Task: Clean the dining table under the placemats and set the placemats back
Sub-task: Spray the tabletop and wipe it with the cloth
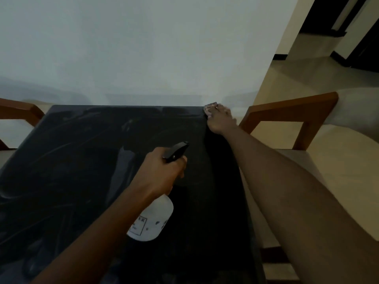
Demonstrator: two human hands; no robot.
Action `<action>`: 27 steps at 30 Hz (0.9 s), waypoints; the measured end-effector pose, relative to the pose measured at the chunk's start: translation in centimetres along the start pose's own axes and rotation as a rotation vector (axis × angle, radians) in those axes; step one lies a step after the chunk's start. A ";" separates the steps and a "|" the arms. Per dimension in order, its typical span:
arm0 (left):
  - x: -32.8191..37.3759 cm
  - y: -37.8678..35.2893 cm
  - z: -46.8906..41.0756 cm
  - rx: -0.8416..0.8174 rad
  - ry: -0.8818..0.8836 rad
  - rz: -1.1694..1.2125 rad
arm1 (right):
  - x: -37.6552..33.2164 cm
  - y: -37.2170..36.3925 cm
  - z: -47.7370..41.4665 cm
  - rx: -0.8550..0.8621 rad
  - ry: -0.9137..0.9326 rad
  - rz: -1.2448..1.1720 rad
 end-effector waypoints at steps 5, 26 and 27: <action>-0.6 1.6 -0.9 0.072 0.031 0.112 | -9.6 -4.0 5.3 -0.093 0.478 0.111; -0.4 1.3 -0.9 0.143 0.096 0.086 | -5.0 -5.8 13.1 0.035 0.358 0.095; -0.5 1.5 -0.8 0.142 0.111 0.101 | -4.3 -5.8 14.5 0.046 0.345 0.100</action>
Point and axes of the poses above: each hand's wrist, its own z-axis away from the middle knuckle, its own y-axis out of the back of the hand, x = y × z, the point moved 7 cm from there along -z, towards the middle knuckle, and after that the axes turned 2 degrees about -z, right-handed, at the moved point
